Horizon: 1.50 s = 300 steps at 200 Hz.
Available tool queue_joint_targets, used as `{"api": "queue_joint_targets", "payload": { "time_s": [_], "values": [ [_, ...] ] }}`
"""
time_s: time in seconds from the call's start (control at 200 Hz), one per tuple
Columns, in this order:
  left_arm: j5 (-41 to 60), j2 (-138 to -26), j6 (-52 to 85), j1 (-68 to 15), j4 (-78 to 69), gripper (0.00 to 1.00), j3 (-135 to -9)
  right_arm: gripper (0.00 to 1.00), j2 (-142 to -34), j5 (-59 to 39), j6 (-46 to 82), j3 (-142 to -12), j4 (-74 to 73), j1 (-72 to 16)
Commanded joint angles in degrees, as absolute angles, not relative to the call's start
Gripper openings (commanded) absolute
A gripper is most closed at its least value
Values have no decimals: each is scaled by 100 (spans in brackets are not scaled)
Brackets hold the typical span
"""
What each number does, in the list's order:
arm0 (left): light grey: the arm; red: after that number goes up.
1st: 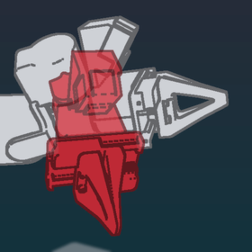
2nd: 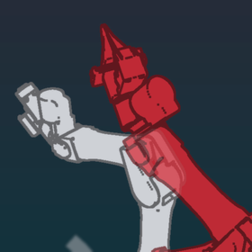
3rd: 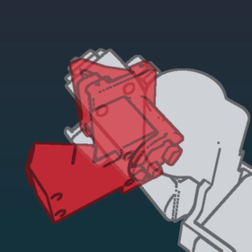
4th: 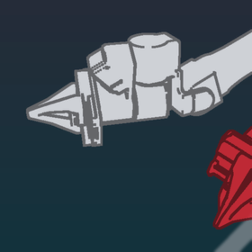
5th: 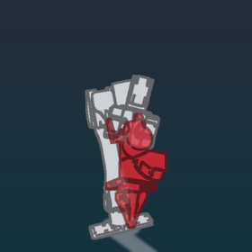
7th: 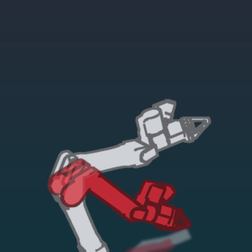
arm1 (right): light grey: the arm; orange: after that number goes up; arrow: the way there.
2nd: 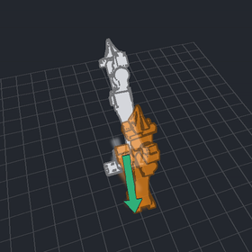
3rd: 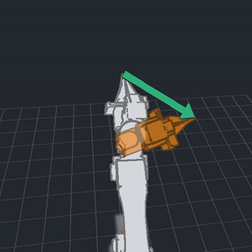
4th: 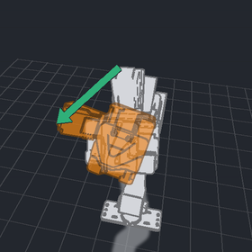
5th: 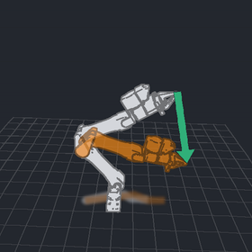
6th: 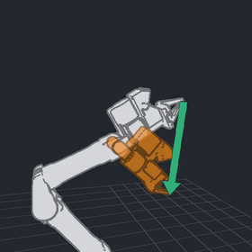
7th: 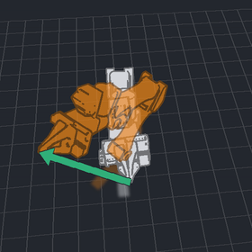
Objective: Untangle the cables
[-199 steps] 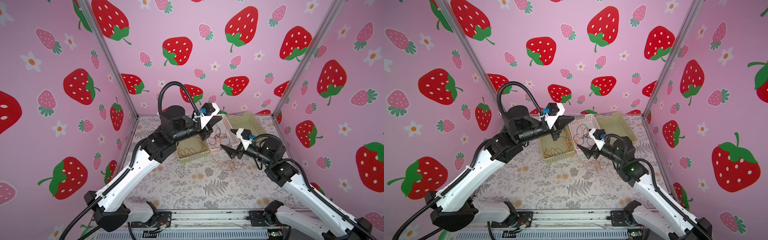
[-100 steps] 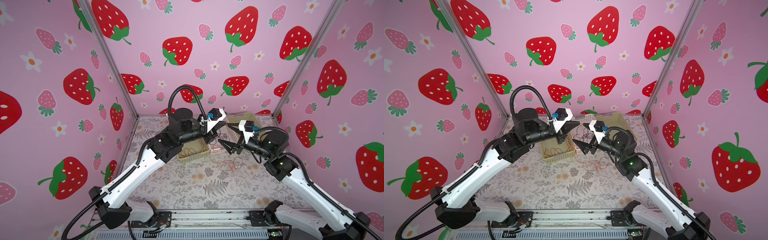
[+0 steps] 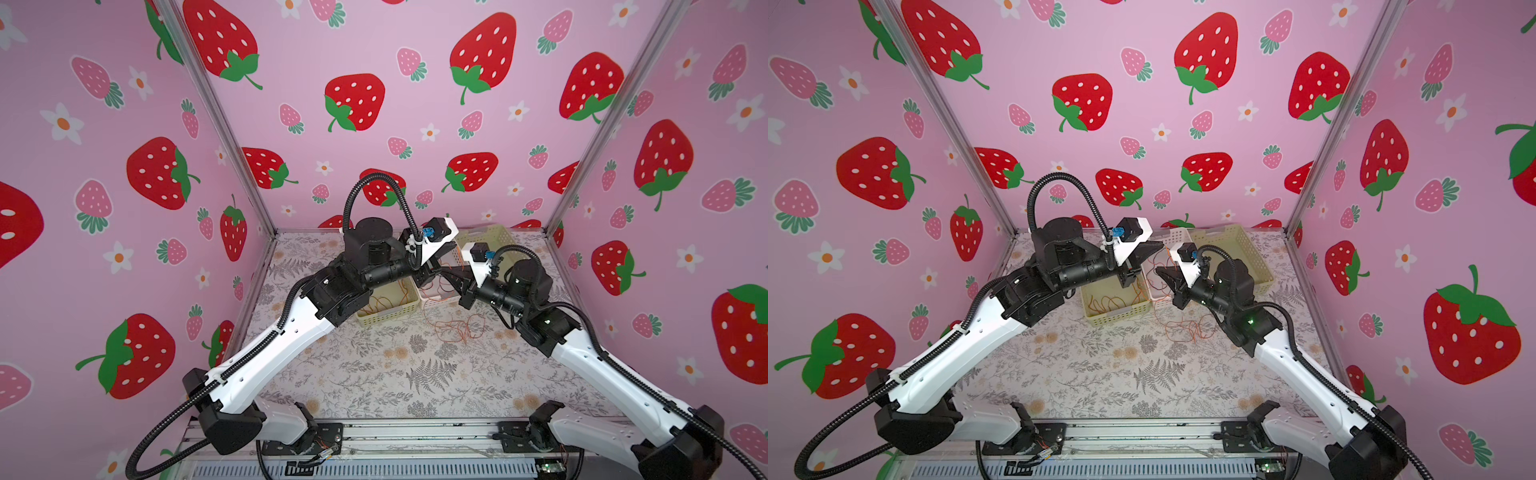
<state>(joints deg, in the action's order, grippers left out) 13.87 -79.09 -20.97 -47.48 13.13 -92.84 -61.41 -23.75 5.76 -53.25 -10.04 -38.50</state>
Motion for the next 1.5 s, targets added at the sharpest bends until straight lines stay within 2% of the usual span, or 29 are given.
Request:
{"api": "queue_joint_targets", "payload": {
  "time_s": [0.0,0.05,0.11,0.205,0.245,0.31,0.34,0.61,0.835,1.206,1.496],
  "values": [
    [1068,-7758,-1998,-4742,1046,7,-9397,0,-5960,-2137,304,-5484,-1134,-3824],
    [965,-7760,-1900,-4733,1038,27,-9354,0,-5937,-1998,154,-5588,-1097,-3808],
    [909,-7736,-1776,-4702,1009,46,-9281,0,-5941,-1808,8,-5772,-1016,-3744],
    [647,-7617,-1558,-4639,799,67,-9078,0,-6092,-1699,-142,-6229,-837,-3500],
    [513,-7548,-1452,-4603,691,80,-8971,0,-6196,-1742,-181,-6465,-752,-3366],
    [332,-7444,-1272,-4504,581,91,-8833,0,-6376,-1769,-176,-6863,-661,-3165],
    [257,-7381,-1184,-4455,559,100,-8768,0,-6453,-1796,-188,-7019,-649,-3095],
    [7,-6859,-645,-3897,556,99,-8001,0,-7302,-1203,-609,-8331,-516,-2534],
    [-98,-6807,-555,-3753,940,99,-7411,0,-8355,-1134,-852,-9038,-580,-1836],
    [99,-6657,-418,-3727,712,100,-6295,0,-9668,-1301,-605,-8674,-991,-947],
    [332,-6912,-263,-3719,692,94,-6162,0,-10437,-1292,-650,-7921,-912,-737]
  ]
}}
